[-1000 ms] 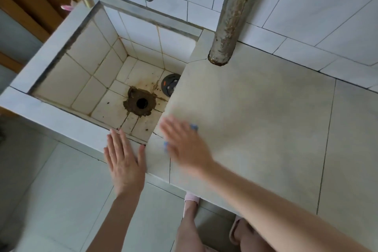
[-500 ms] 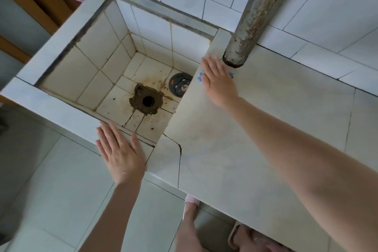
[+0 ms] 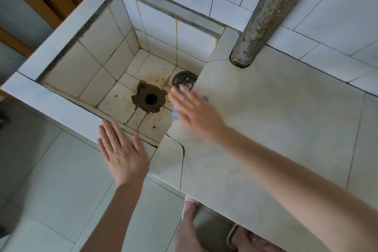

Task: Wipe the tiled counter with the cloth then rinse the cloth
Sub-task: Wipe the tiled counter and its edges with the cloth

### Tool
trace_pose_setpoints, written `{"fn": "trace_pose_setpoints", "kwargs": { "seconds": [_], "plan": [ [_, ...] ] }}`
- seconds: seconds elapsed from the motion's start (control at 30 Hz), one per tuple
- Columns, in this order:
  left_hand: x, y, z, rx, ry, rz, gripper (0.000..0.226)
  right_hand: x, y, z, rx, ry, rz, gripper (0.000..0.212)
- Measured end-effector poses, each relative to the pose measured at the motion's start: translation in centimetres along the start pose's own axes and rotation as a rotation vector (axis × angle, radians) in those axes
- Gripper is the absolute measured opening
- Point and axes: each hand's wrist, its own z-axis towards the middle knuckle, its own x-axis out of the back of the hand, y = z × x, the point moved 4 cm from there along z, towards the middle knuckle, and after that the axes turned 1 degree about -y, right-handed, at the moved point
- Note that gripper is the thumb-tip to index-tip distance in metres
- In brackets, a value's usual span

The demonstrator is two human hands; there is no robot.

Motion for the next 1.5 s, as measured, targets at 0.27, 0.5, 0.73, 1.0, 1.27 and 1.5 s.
{"fn": "trace_pose_setpoints", "kwargs": {
  "seconds": [0.27, 0.5, 0.73, 1.0, 1.27, 1.5],
  "plan": [
    [0.0, 0.1, 0.0, 0.004, 0.006, 0.023, 0.064, 3.4, 12.3, 5.5, -0.45, 0.035, 0.058, 0.053],
    [0.0, 0.0, 0.0, -0.008, 0.014, 0.022, 0.063, 1.4, 4.0, 0.7, -0.377, 0.089, 0.069, 0.061],
    [-0.2, -0.3, 0.1, 0.009, 0.012, 0.015, 0.065, -2.6, -12.3, -10.4, -0.009, 0.028, 0.113, 0.053],
    [-0.2, -0.2, -0.1, 0.002, -0.021, 0.026, 0.067, 0.6, 6.9, -8.9, -0.44, 0.143, 0.018, 0.053],
    [-0.1, -0.1, -0.1, 0.005, -0.02, 0.021, 0.067, -0.6, 3.1, -9.8, -0.368, 0.187, -0.028, 0.051],
    [-0.2, -0.2, -0.1, 0.009, -0.03, 0.022, 0.067, -2.3, -11.0, -14.3, 0.019, 0.062, 0.087, 0.051]
  ]
}}
